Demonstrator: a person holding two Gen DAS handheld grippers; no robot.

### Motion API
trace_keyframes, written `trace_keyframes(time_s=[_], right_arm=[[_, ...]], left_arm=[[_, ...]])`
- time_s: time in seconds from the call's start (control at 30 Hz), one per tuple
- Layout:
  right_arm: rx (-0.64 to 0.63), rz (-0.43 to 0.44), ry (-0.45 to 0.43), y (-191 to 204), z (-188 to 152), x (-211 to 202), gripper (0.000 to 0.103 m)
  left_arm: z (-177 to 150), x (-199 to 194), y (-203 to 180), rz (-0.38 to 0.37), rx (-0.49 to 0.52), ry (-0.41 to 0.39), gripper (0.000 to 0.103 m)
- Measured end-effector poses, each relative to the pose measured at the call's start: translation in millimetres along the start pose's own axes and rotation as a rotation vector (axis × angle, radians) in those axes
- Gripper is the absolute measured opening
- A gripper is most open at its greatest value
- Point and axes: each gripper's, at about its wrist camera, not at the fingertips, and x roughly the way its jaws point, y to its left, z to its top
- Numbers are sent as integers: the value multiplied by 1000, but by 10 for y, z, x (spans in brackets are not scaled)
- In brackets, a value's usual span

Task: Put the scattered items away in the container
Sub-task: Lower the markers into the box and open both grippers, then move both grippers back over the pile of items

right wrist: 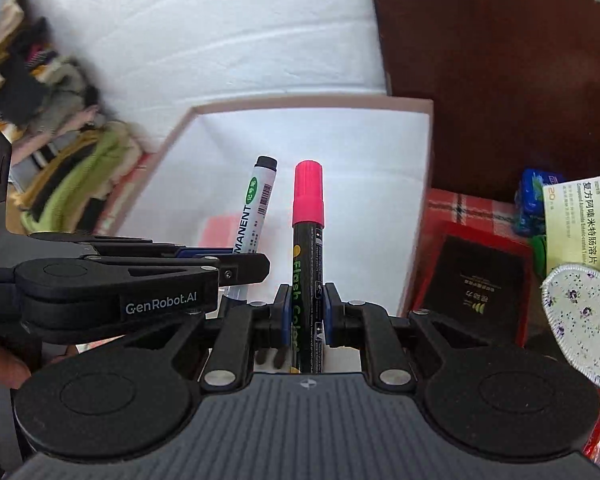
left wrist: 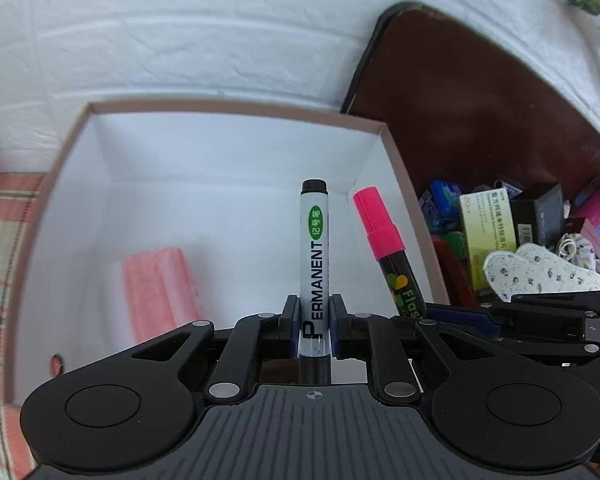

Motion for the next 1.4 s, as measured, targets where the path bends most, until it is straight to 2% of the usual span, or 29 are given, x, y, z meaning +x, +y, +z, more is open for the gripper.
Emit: trace_keyframes(time_s=[0.27,0.3,0.33,0.37,0.4,0.43,0.47,0.5,0.53,0.57,0.63,0.67,0.7,0.73,0.87,1.1,1.23,1.4], right_arm=[[31,-46,83,-178,45,353,18],[26,-42,82,-176,55,367,18],[22,-38,80,-172,66,380,18],[9,-37,80,-158,76,397,18],[-4,-37,80,-143,86,415,17],[-18,-45,78,-130,89,431,17],[-30,-51,71,-115,90,432,17],[-31,-50,65,-118,93,429,19],[-32,-48,60,-122,95,426,23],[-41,-40,60,-102,93,417,26],[-61,-23,62,-59,89,400,51],[-71,-15,62,-37,88,392,60],[-87,-18,61,17,86,379,74],[-105,-24,56,73,75,360,79],[-133,-49,37,176,21,257,81],[-86,-46,-17,136,-54,-96,86],[-69,-44,-41,107,-140,-333,91],[-50,-2,-72,3,-320,-647,96]], left_arm=[[55,448,112,-42,-29,70,10],[64,474,141,-48,-42,73,14],[75,496,170,-46,-57,78,31],[83,517,199,-34,-73,87,33],[84,538,229,-18,-89,100,43],[82,555,264,2,-107,110,60],[69,563,304,27,-128,116,68],[51,561,345,51,-146,119,81],[31,550,383,59,-163,117,83],[9,525,418,46,-175,108,83],[-29,465,478,19,-209,95,88],[-44,432,491,14,-218,89,88],[-56,396,489,17,-215,81,89],[-66,362,478,21,-205,75,89],[-77,226,390,26,-165,52,89],[-99,-77,215,2,-134,-12,93],[-202,-286,58,-5,-116,-44,96],[-414,-569,-152,0,-144,-79,100]])
